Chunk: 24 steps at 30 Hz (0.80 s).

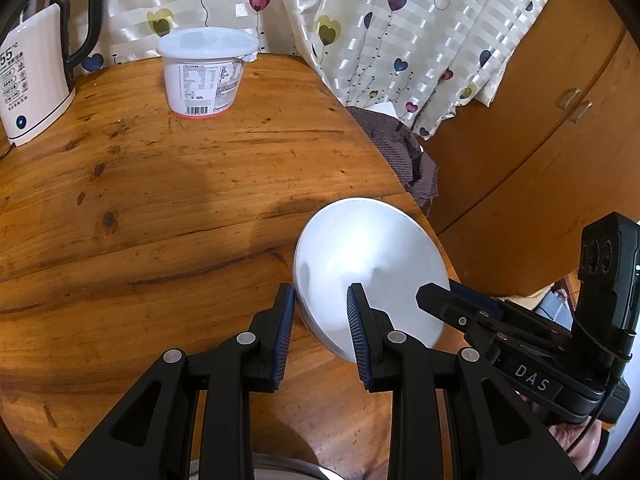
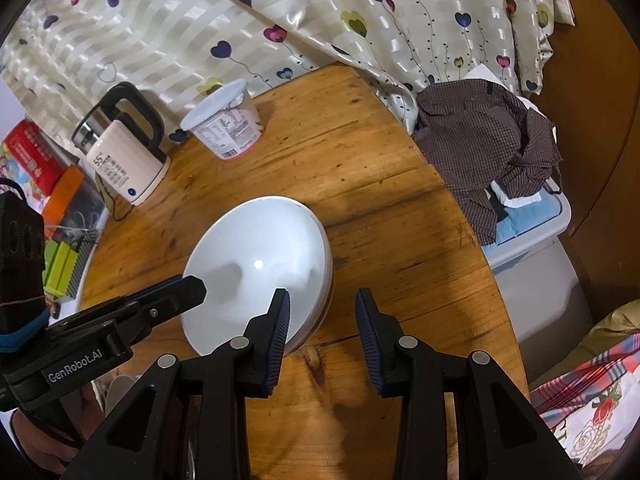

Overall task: Organize plates and bowls
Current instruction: 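Carry the second white bowl with the right gripper toward the bowl stack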

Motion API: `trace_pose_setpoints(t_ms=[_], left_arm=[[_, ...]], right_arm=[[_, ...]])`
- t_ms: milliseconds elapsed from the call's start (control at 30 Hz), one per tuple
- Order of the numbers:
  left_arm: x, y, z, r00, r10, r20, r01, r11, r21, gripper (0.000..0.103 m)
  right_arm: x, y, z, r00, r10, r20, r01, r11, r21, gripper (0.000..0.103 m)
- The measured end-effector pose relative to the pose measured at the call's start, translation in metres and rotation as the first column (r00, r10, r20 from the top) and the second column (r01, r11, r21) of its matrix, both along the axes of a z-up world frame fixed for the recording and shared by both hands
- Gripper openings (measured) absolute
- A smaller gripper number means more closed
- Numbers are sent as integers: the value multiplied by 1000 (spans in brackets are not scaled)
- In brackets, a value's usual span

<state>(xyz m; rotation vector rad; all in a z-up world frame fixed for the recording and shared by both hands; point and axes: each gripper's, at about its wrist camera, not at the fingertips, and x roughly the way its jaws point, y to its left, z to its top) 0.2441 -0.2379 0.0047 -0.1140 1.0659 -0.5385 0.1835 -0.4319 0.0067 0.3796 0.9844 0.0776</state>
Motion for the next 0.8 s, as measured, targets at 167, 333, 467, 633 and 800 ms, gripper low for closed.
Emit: trace_pose_setpoints(t_ms=[167, 333, 467, 633, 800], left_arm=[[1, -2, -4, 1000, -1, 1, 1, 1000, 8, 28], [2, -3, -4, 1000, -3, 5, 3, 1000, 8, 28], [1, -2, -3, 1000, -5, 6, 5, 1000, 2, 28], [-2, 0, 3, 1000, -6, 22, 6, 1000, 1, 28], [-6, 4, 10, 999, -1, 33, 2, 1000, -4, 28]], right_arm=[[2, 1, -1, 1000, 7, 2, -7, 1000, 4, 25], [5, 5, -1, 1000, 12, 2, -12, 1000, -1, 20], [5, 5, 0, 1000, 8, 3, -8, 1000, -4, 20], [2, 6, 6, 1000, 9, 16, -8, 1000, -7, 20], [-2, 8, 12, 1000, 14, 25, -14, 1000, -10, 20]])
